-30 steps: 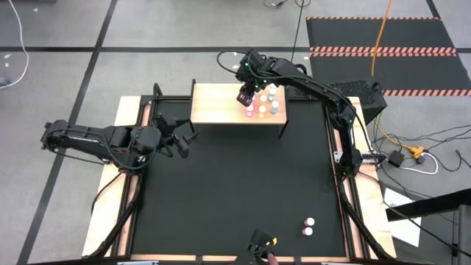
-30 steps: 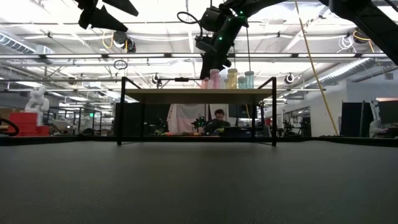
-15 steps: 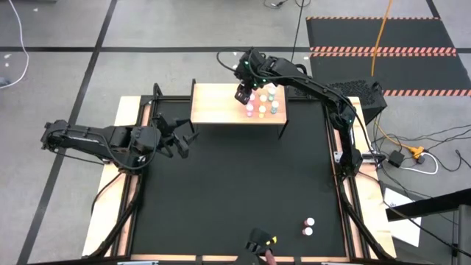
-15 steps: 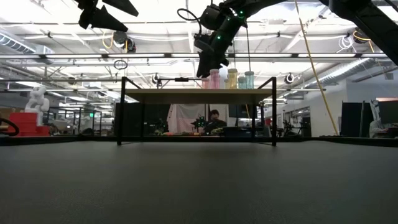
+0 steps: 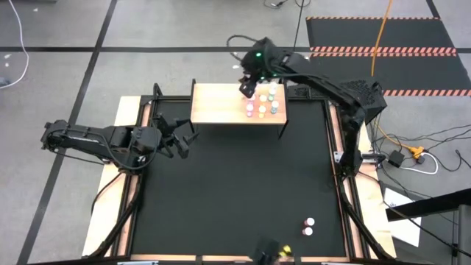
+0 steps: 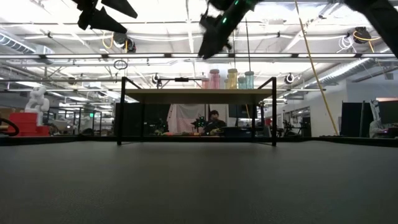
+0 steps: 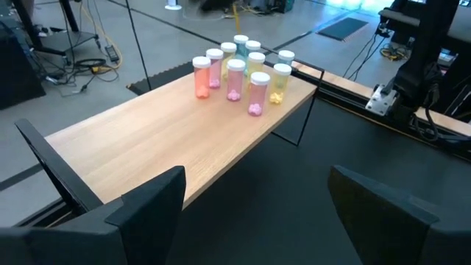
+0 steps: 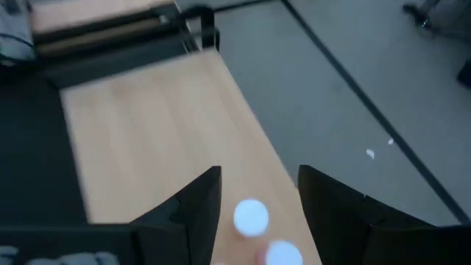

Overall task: Pick and place medicine bottles onto shelf by color
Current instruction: Put the top orange pill bottle on the shelf aligned with the other orange pill bottle

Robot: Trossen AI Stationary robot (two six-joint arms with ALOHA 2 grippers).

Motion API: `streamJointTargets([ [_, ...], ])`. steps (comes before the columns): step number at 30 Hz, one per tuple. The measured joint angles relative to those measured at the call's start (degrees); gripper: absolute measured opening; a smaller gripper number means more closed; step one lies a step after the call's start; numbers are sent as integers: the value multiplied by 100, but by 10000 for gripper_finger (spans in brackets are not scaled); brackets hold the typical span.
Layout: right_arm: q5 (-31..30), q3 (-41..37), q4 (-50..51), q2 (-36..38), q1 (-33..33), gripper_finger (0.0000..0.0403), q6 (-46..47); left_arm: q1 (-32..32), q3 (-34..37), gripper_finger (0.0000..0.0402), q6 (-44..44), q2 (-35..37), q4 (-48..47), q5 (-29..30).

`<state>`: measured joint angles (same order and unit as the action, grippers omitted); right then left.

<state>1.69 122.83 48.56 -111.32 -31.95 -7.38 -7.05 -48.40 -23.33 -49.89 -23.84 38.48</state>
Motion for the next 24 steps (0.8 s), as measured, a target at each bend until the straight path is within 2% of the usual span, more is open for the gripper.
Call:
streamJointTargets([
  [4,158,2,322,645,152,176,70,20,-4,333,74,-166,192,-91],
  [9,606,-206,417,1336,770,176,260,269,-13,333,656,-772,1091,-907],
  [13,602,-902,-185,1801,1601,169,202,500,-4,333,1449,-1476,2251,-1814],
  [17,560,-1792,-1275,2315,2365,161,769,595,-4,333,1823,-1988,3259,-2839],
  [20,30,-2390,-1740,2673,2928,155,1336,572,-4,333,1944,-2166,3514,-3444],
  [24,-1043,-3100,-1789,3106,3691,147,1975,446,-4,333,2226,-2221,3526,-3847],
])
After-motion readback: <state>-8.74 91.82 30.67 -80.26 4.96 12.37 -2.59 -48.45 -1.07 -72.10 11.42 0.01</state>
